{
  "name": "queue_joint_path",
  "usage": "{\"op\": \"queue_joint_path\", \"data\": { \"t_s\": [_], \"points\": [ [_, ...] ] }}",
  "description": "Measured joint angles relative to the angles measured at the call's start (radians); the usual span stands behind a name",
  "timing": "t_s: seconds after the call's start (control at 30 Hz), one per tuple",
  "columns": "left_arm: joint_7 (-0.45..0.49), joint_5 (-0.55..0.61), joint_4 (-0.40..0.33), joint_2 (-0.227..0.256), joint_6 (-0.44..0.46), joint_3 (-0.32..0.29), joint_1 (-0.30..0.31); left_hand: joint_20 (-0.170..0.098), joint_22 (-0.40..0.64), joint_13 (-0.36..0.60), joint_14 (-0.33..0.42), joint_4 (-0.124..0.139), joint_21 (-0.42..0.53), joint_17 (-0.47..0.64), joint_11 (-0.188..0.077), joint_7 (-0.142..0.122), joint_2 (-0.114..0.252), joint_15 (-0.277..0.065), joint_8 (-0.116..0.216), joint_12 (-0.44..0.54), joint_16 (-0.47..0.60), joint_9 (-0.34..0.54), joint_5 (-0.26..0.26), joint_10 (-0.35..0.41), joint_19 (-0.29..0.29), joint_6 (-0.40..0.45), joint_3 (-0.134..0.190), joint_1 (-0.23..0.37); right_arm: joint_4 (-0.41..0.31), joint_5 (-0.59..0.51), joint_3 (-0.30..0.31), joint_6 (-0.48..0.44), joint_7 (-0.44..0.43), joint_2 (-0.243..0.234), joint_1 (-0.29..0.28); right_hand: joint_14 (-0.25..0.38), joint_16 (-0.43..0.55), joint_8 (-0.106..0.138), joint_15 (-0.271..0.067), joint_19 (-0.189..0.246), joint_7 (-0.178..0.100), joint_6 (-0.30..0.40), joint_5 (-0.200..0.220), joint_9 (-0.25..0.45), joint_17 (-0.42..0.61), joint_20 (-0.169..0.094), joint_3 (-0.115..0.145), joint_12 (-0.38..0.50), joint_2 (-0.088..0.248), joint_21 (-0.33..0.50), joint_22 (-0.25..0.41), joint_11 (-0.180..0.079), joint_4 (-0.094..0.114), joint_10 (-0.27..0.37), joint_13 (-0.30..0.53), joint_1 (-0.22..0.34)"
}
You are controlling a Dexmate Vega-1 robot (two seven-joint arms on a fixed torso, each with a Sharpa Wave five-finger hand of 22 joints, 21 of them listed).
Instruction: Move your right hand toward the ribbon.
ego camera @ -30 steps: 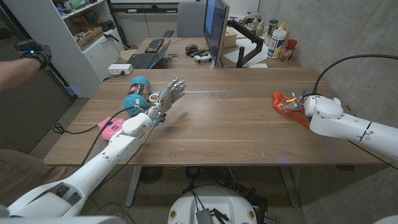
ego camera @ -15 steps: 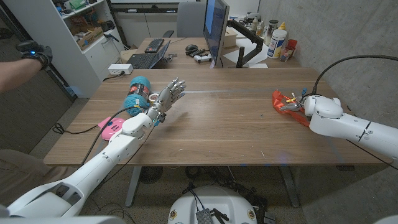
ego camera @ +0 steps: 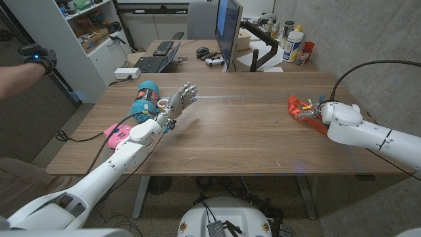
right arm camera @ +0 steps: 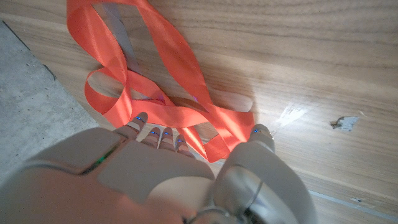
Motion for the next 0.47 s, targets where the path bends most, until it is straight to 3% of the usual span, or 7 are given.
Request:
{"op": "queue_joint_path", "data": {
  "t_s": [0.47],
  "points": [
    [0.003, 0.004, -0.012, 0.006, 0.006, 0.002, 0.003, 0.000, 0.000, 0.000, 0.000, 0.000, 0.000, 0.000, 0.000, 0.000, 0.004, 0.000, -0.004, 0.000, 0.000, 0.000, 0.000, 0.000, 0.000, 0.000, 0.000, 0.004, 0.008, 0.009, 0.007, 0.004, -0.013, 0.003, -0.010, 0.000, 0.000, 0.008, 0.000, 0.000, 0.000, 0.000, 0.004, 0.000, 0.000, 0.000, 0.000, 0.000, 0.000, 0.000, 0.000, 0.000, 0.000, 0.000, 0.000, 0.000]
  ]
}}
